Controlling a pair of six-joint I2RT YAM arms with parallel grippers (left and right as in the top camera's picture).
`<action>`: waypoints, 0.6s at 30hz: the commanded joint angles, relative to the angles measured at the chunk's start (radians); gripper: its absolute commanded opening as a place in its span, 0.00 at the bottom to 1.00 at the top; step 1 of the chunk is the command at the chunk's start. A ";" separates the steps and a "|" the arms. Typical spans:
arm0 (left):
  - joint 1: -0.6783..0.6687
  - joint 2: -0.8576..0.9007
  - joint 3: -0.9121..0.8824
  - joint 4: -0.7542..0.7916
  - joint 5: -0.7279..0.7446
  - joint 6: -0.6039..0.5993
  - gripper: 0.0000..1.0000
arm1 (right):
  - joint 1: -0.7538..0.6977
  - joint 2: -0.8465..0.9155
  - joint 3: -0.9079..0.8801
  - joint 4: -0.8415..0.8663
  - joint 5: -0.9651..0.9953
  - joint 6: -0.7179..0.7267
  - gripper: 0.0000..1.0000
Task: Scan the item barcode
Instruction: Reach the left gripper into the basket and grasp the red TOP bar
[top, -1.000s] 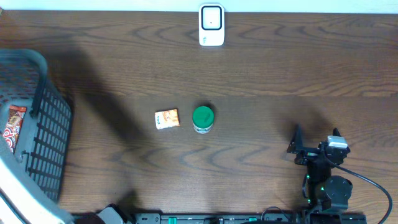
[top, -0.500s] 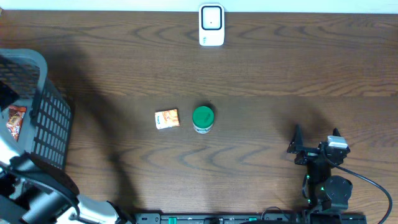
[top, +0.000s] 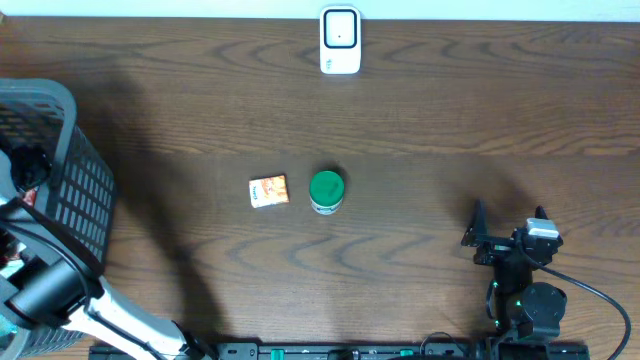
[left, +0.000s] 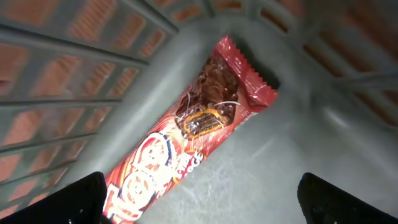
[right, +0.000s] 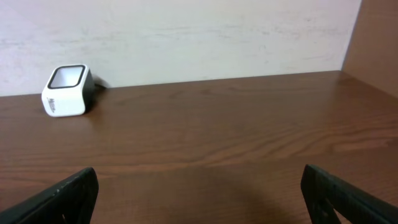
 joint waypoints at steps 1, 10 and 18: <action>0.025 0.039 -0.004 0.011 0.013 0.037 0.98 | 0.005 -0.003 -0.002 -0.003 0.006 -0.012 0.99; 0.059 0.098 -0.019 0.040 0.143 0.068 0.98 | 0.005 -0.003 -0.002 -0.003 0.006 -0.012 0.99; 0.060 0.159 -0.042 0.051 0.143 0.066 0.96 | 0.005 -0.003 -0.002 -0.003 0.006 -0.012 0.99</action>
